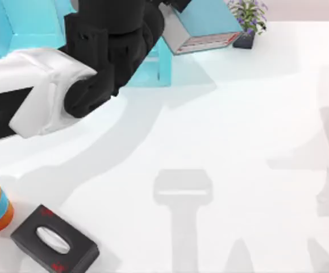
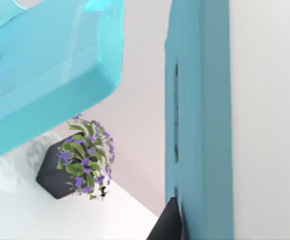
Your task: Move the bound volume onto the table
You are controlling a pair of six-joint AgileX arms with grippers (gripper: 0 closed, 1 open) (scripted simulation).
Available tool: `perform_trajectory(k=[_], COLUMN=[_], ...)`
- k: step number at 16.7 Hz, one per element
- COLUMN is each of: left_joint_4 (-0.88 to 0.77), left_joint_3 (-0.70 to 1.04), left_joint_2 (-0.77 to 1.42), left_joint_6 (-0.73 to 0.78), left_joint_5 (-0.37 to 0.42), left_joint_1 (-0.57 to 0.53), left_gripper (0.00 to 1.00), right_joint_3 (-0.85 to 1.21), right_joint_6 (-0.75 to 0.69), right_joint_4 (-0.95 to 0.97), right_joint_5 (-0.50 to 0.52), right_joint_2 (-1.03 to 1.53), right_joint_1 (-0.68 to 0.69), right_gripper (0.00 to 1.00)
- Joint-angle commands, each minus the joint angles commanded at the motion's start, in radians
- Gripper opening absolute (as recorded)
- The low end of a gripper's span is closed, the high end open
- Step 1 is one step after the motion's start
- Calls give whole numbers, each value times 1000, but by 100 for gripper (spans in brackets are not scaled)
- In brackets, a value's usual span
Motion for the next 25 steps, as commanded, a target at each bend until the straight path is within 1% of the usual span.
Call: perform_trajectory(k=[3, 6, 10, 13, 15, 18, 20, 25], left_joint_4=[20, 42, 75, 103, 124, 149, 156, 152], left_joint_3=[-27, -67, -125, -155, -164, -169, -169, -172], left_joint_2=[71, 141, 226, 270, 287, 296, 299, 299], left_joint_6=[-220, -418, -641, -772, -838, -903, -919, -917], left_joint_5=[-179, -339, -513, -609, -657, -704, -716, -712], left_joint_1=[-158, -262, -335, -364, -380, -397, -401, -395], left_gripper=[0, 0, 0, 0, 0, 0, 0, 0], right_joint_3=[0, 0, 0, 0, 0, 0, 0, 0], right_joint_6=[0, 0, 0, 0, 0, 0, 0, 0], right_joint_4=[0, 0, 0, 0, 0, 0, 0, 0], right_joint_5=[0, 0, 0, 0, 0, 0, 0, 0], right_joint_2=[0, 0, 0, 0, 0, 0, 0, 0], right_joint_1=[0, 0, 0, 0, 0, 0, 0, 0], right_gripper=[100, 100, 100, 100, 100, 100, 100, 100])
